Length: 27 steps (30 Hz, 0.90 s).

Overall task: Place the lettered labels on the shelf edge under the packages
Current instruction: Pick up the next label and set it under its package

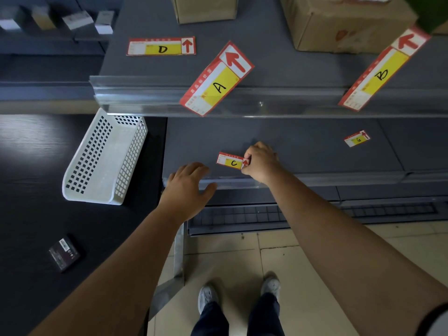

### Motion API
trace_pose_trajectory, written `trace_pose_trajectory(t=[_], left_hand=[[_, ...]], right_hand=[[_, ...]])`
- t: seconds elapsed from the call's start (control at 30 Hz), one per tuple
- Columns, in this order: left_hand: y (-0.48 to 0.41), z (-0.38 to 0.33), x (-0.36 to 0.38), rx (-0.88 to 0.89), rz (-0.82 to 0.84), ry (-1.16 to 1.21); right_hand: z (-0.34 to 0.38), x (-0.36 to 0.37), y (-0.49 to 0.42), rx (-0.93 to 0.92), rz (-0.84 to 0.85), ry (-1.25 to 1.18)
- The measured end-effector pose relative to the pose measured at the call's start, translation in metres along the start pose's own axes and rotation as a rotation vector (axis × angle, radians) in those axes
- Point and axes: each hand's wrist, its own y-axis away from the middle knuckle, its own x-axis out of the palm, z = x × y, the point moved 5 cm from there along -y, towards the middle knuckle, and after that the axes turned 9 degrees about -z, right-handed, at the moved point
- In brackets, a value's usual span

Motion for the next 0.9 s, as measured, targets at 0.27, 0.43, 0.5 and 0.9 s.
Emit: trace_pose_trajectory(t=[0.27,0.43,0.5,0.9], left_hand=[[-0.01,0.002,-0.006,0.03,-0.01,-0.02],[-0.013,-0.01,-0.012,0.052,-0.015,-0.01],[-0.015,-0.02,-0.019,0.068,-0.041,-0.002],[0.011,-0.111,-0.06,0.2,-0.171,-0.012]], right_hand=[[-0.005,0.0,0.007,0.088,-0.037,-0.36],[-0.007,-0.025,0.02,0.2,0.054,-0.698],[-0.004,-0.043,0.03,0.192,0.083,-0.784],[-0.018,-0.131,0.118,0.119,0.053,-0.912]])
